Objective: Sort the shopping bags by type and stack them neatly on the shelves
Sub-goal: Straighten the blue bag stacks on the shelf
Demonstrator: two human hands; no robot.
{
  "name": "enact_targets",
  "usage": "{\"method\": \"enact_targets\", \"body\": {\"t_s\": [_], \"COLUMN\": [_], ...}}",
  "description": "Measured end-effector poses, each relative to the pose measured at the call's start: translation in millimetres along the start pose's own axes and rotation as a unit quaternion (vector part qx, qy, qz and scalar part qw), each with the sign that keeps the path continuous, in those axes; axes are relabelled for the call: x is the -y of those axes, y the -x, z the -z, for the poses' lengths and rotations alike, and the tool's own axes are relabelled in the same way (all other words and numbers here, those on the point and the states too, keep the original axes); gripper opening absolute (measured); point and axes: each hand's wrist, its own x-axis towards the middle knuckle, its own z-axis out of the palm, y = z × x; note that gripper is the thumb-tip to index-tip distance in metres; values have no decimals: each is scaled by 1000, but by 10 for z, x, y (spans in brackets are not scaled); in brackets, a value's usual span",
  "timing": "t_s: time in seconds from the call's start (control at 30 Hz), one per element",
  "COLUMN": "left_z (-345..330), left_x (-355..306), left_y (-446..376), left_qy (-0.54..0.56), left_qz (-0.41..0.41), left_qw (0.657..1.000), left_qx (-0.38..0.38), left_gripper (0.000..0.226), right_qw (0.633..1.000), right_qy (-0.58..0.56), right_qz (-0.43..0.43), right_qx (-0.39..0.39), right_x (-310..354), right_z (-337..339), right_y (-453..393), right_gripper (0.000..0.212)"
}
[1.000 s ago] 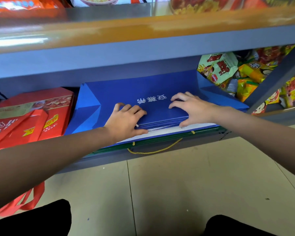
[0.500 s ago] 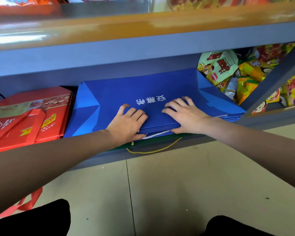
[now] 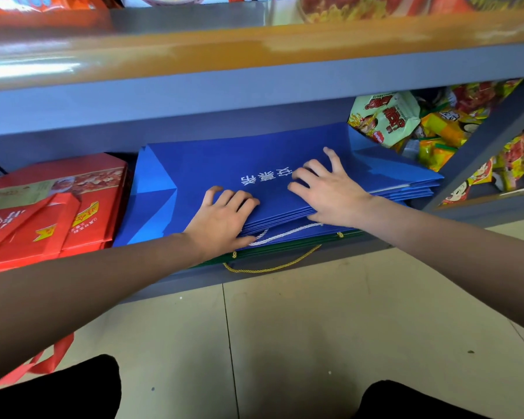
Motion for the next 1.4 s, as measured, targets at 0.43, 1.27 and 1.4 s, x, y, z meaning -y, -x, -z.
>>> {"method": "enact_targets", "body": {"t_s": [0.43,1.27,1.4], "left_z": [-6,38,43], "left_x": [76,407,367], "left_y": [164,387,367], "left_qy": [106,117,308], "left_qz": [75,-42,72], "left_qw": [986,971,938], "left_qx": [104,203,144], "left_gripper": [74,95,110], "right_qw": [976,968,937], "right_qy": [-186,-222,-348], "right_qz": [-88,-59,-25], "right_qx": [72,102,25], "right_x": [77,50,284], "right_z": [-161,-114,89], "right_y": [73,126,-29], "right_gripper": [91,91,67]}}
